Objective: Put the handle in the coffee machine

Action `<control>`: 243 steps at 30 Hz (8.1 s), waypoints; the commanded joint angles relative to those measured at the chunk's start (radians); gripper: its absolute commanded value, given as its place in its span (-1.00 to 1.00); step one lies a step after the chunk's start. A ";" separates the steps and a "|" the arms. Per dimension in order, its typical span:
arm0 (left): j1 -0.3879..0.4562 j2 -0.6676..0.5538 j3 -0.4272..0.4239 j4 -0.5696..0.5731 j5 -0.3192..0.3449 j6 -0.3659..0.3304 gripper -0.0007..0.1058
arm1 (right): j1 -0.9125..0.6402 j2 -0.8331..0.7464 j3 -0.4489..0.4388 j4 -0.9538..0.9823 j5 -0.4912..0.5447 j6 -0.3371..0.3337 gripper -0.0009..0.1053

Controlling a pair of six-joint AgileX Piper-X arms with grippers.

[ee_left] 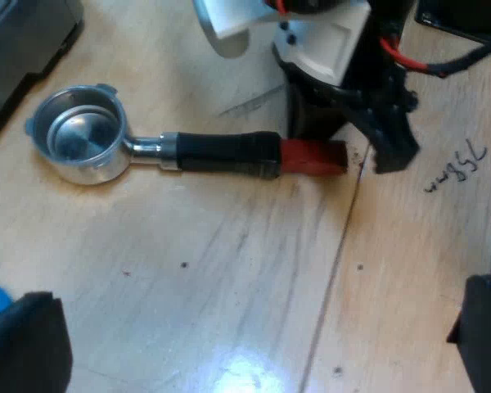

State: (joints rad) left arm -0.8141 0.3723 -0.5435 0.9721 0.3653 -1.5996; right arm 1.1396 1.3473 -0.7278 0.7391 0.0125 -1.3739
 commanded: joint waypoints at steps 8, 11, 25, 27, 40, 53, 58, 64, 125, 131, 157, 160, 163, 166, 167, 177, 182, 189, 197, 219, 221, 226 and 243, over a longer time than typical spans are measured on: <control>-0.002 0.001 -0.001 0.022 -0.077 0.013 0.85 | 0.007 0.008 0.002 -0.146 -0.043 0.253 -0.98; -0.002 0.001 -0.001 0.025 -0.096 0.013 0.85 | 0.007 0.009 0.002 -0.192 -0.088 0.272 -0.98; 0.086 0.001 -0.001 0.064 -0.107 0.054 0.85 | 0.054 0.086 0.002 -0.284 -0.151 0.395 -0.98; 0.106 0.001 -0.001 0.071 -0.107 0.067 0.85 | 0.080 0.099 0.002 -0.326 -0.143 0.431 -0.98; 0.128 0.001 -0.048 0.108 -0.107 0.080 0.85 | 0.157 0.201 -0.018 -0.613 -0.046 0.642 -0.98; 0.128 0.001 -0.049 0.132 -0.107 0.080 0.85 | 0.155 0.288 -0.119 -0.764 0.158 0.639 -0.98; 0.128 0.001 -0.049 0.154 -0.107 0.080 0.85 | 0.155 0.289 -0.119 -0.775 0.163 0.571 -0.98; 0.128 0.001 -0.049 0.153 -0.107 0.080 0.85 | 0.155 0.245 -0.119 -0.643 0.149 0.530 -0.98; 0.128 0.001 -0.041 0.122 -0.098 0.080 0.85 | -0.261 0.119 -0.398 0.081 0.002 -0.220 0.46; 0.128 0.001 -0.041 0.122 -0.098 0.080 0.85 | -0.291 0.137 -0.399 0.092 -0.019 -0.246 0.46; 0.128 0.001 -0.041 0.122 -0.098 0.080 0.85 | -0.322 0.256 -0.401 0.029 -0.095 -0.288 0.46; 0.128 0.001 -0.041 0.122 -0.098 0.080 0.85 | -0.322 0.275 -0.401 0.021 -0.096 -0.288 0.46; 0.128 0.001 -0.041 0.122 -0.098 0.080 0.85 | -0.322 0.291 -0.401 0.007 -0.096 -0.288 0.46; 0.128 0.001 -0.041 0.122 -0.098 0.080 0.85 | -0.322 0.298 -0.401 -0.009 -0.093 -0.286 0.46; 0.128 0.001 -0.041 0.122 -0.098 0.080 0.85 | -0.322 0.298 -0.401 -0.013 -0.093 -0.286 0.46; 0.128 0.001 -0.041 0.122 -0.098 0.080 0.85 | -0.322 0.298 -0.401 -0.033 -0.077 -0.286 0.46; 0.128 0.001 -0.041 0.122 -0.098 0.080 0.85 | -0.322 0.298 -0.401 -0.047 -0.077 -0.286 0.16; 0.128 0.001 -0.041 0.122 -0.098 0.080 0.85 | -0.322 0.298 -0.401 -0.047 -0.086 -0.286 0.14; 0.128 0.001 -0.041 0.122 -0.098 0.080 0.85 | -0.322 0.298 -0.401 -0.036 -0.108 -0.283 0.14; 0.128 0.001 -0.002 0.114 -0.098 0.080 0.85 | -0.322 0.298 -0.401 0.006 -0.115 -0.283 -0.43; 0.128 0.001 -0.002 0.098 -0.098 0.080 0.85 | -0.322 0.298 -0.401 0.006 -0.115 -0.283 -0.92; 0.128 0.001 -0.002 0.067 -0.098 0.080 0.85 | -0.322 0.283 -0.401 0.008 -0.115 -0.261 -0.98; 0.128 0.001 -0.002 -0.008 -0.098 0.125 0.85 | -0.322 0.122 -0.401 0.154 -0.115 -0.191 -0.98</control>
State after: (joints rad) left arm -0.6865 0.3723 -0.5421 0.9782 0.2661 -1.4812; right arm 0.8204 1.4981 -1.1223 0.8756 -0.0846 -1.5697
